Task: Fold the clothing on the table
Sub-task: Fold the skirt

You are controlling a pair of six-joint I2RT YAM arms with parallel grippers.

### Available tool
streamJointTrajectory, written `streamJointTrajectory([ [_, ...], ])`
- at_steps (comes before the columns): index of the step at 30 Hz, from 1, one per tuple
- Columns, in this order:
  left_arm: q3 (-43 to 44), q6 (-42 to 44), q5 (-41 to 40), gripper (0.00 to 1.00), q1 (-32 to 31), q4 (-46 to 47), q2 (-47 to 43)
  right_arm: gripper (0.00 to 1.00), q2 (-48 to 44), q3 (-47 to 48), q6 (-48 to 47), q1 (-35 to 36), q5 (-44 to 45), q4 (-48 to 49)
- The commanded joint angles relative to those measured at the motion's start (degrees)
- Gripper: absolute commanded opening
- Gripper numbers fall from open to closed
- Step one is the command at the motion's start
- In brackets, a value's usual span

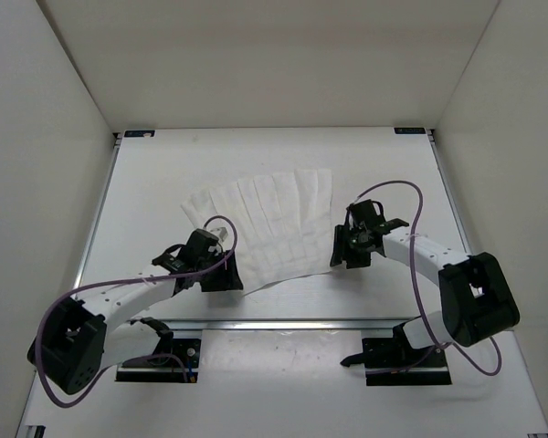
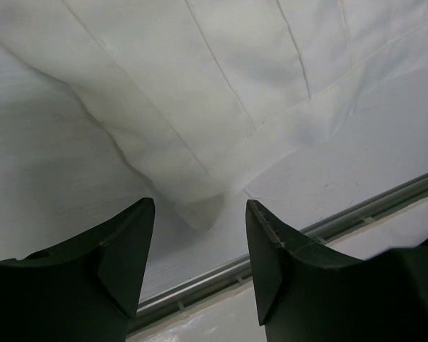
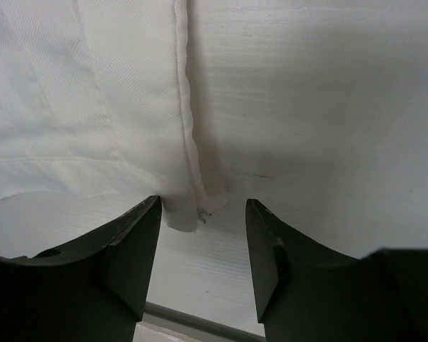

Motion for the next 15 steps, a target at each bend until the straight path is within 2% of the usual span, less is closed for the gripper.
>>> streamJointTrajectory([
  [1, -0.5, -2.1, 1.7, 0.64, -2.5, 0.5, 0.9, 0.47, 1.3, -0.5, -0.5, -0.2, 0.7, 3.8],
  [5, -2.0, -3.6, 3.1, 0.68, -3.5, 1.6, 0.2, 0.45, 2.6, -0.5, -0.5, 0.5, 0.8, 4.7],
  [6, -2.9, -4.3, 2.8, 0.64, -3.5, 2.2, -0.7, 0.42, 2.8, -0.9, -0.3, 1.1, 0.8, 5.2],
  [7, -3.8, -4.4, 2.7, 0.52, -3.3, 3.3, -0.8, 0.33, 3.0, -1.3, -0.6, 1.0, 0.9, 5.8],
  [8, -4.3, -4.6, 2.2, 0.44, -3.1, 3.4, -1.2, 0.23, 3.2, -1.7, -0.4, 0.6, 0.6, 6.4],
  [9, -4.8, -4.7, 0.7, 0.28, -3.1, 4.1, -0.4, 0.16, 3.6, -2.3, -0.6, 0.5, 0.2, 6.7],
  [10, -4.4, -4.7, 0.6, 0.14, -3.1, 4.8, 0.6, 0.02, 3.2, -2.0, 0.1, 0.8, -0.1, 6.7],
  [12, -4.3, -3.6, -0.8, 0.00, -3.1, 4.9, 1.5, 0.00, 2.6, -2.2, -0.4, 0.8, -0.1, 5.8],
  [15, -3.9, -2.6, -2.1, 0.00, -2.4, 3.3, 0.7, 0.00, -1.4, -1.5, -0.2, 1.6, 1.1, 1.7],
])
